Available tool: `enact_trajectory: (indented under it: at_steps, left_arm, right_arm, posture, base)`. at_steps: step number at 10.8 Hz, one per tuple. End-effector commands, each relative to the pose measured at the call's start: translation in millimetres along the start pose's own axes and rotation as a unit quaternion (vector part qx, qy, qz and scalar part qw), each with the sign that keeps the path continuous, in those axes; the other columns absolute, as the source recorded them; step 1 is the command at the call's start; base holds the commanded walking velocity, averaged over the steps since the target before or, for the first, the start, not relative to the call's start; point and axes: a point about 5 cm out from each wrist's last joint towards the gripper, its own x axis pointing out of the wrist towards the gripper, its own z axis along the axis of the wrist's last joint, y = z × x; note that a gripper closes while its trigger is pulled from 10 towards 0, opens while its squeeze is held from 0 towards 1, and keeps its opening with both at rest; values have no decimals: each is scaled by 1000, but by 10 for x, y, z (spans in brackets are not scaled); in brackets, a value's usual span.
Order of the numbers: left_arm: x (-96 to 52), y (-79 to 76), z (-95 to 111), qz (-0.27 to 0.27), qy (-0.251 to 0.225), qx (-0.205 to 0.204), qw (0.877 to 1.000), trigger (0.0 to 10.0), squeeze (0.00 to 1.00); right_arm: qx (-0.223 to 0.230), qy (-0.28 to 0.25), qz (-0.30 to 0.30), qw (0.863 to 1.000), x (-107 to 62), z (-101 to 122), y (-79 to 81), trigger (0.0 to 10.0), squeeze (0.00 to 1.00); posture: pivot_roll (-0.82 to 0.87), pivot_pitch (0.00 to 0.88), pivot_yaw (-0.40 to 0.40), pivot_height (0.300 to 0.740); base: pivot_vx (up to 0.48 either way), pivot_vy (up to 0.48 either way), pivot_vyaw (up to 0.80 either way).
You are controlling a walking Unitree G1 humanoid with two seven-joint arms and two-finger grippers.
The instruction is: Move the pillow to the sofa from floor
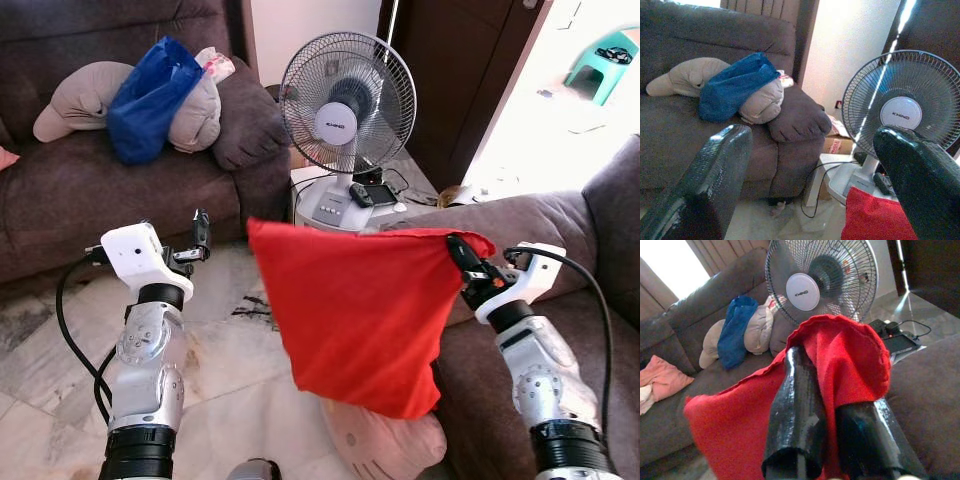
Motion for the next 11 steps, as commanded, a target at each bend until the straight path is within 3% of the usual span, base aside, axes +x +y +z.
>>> enact_trajectory:
  at_steps: [1, 3, 4, 5, 10, 11]
  left_arm:
    - [-37, 41, -100, 7, 22, -6, 1000, 10000, 0]
    - [-96, 102, -221, 16, 49, -53, 997, 10000, 0]
    - [-101, 114, -248, 17, 56, -79, 995, 10000, 90]
    - [-118, 140, -292, 15, 65, -115, 991, 10000, 1000]
    - [-135, 233, -325, 18, 67, -121, 990, 10000, 1000]
    - [-154, 276, -360, 21, 77, -117, 990, 10000, 0]
  right_arm:
    - [-11, -16, -11, 1000, -47, 108, -68, 10000, 0]
    - [-17, -3, 0, 1000, -67, 83, -63, 10000, 0]
    - [-16, 0, 5, 1000, -73, 79, -61, 10000, 0]
    - [-13, 10, 23, 1000, -103, 68, -56, 10000, 0]
    - [-4, 48, 79, 996, -238, -15, -52, 10000, 0]
    - [-4, 51, 83, 995, -251, -17, -52, 10000, 0]
  posture:
    - [135, 30, -56, 740]
    - [138, 30, -60, 740]
    - [138, 30, -60, 740]
    - [132, 29, -62, 740]
    - [133, 29, -65, 740]
    - [132, 30, -63, 740]
  base:
    - [0, 0, 0]
    - [0, 0, 0]
    - [0, 0, 0]
    - [0, 0, 0]
    - [0, 0, 0]
    - [0, 0, 0]
